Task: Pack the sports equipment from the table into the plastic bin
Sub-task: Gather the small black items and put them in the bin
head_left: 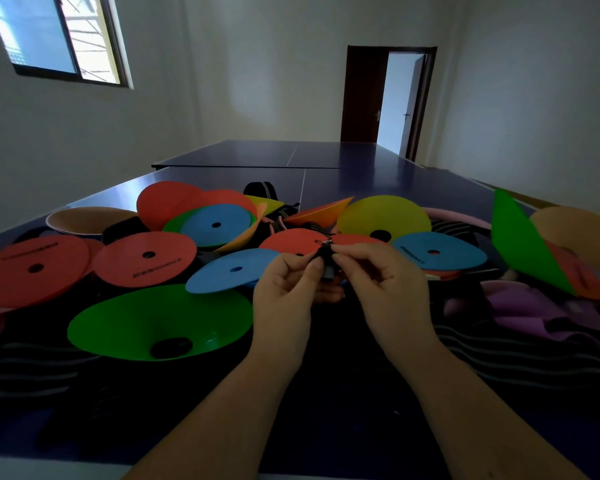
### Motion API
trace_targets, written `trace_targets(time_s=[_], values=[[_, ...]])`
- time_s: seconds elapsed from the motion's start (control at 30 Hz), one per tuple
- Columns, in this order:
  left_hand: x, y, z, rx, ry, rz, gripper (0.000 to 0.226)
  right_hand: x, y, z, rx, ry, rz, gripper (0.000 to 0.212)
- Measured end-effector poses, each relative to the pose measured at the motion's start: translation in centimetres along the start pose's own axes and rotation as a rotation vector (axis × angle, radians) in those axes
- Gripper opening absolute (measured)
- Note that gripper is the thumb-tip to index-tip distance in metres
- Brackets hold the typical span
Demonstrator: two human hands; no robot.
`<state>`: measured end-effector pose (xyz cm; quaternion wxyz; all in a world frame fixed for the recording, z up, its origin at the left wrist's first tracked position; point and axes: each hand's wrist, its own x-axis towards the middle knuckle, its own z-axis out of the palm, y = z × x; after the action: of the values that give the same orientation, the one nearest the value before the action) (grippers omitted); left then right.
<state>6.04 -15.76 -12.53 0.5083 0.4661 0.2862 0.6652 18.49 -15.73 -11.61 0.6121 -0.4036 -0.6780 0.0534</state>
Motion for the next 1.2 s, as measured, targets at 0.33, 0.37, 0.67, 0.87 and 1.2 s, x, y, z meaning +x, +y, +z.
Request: trace_targets(time_s=[0.33, 0.37, 0.67, 0.87, 1.2], values=[[0.2, 0.0, 0.0, -0.095, -0.006, -0.081, 0.009, 0.1, 0.5, -0.4, -0.193, -0.060, -0.079, 0.014], [0.3, 0.0, 0.0, -0.106, -0.003, -0.087, 0.009, 0.1, 0.7, -0.4, -0.208, -0.064, -0.090, 0.016], [0.2, -0.3, 0.2, -0.015, -0.049, -0.047, 0.008, 0.2, -0.1, -0.3, -0.023, -0.036, 0.064, 0.021], [0.2, -0.6, 0.2, 0.180, -0.114, -0.003, 0.006, 0.6, -0.3, -1.0, 0.036, -0.054, 0.093, 0.029], [0.3, -0.5, 0.0, 0.343, -0.231, -0.049, 0.006, 0.5, -0.2, -1.4, 0.042, -0.043, 0.126, 0.030]])
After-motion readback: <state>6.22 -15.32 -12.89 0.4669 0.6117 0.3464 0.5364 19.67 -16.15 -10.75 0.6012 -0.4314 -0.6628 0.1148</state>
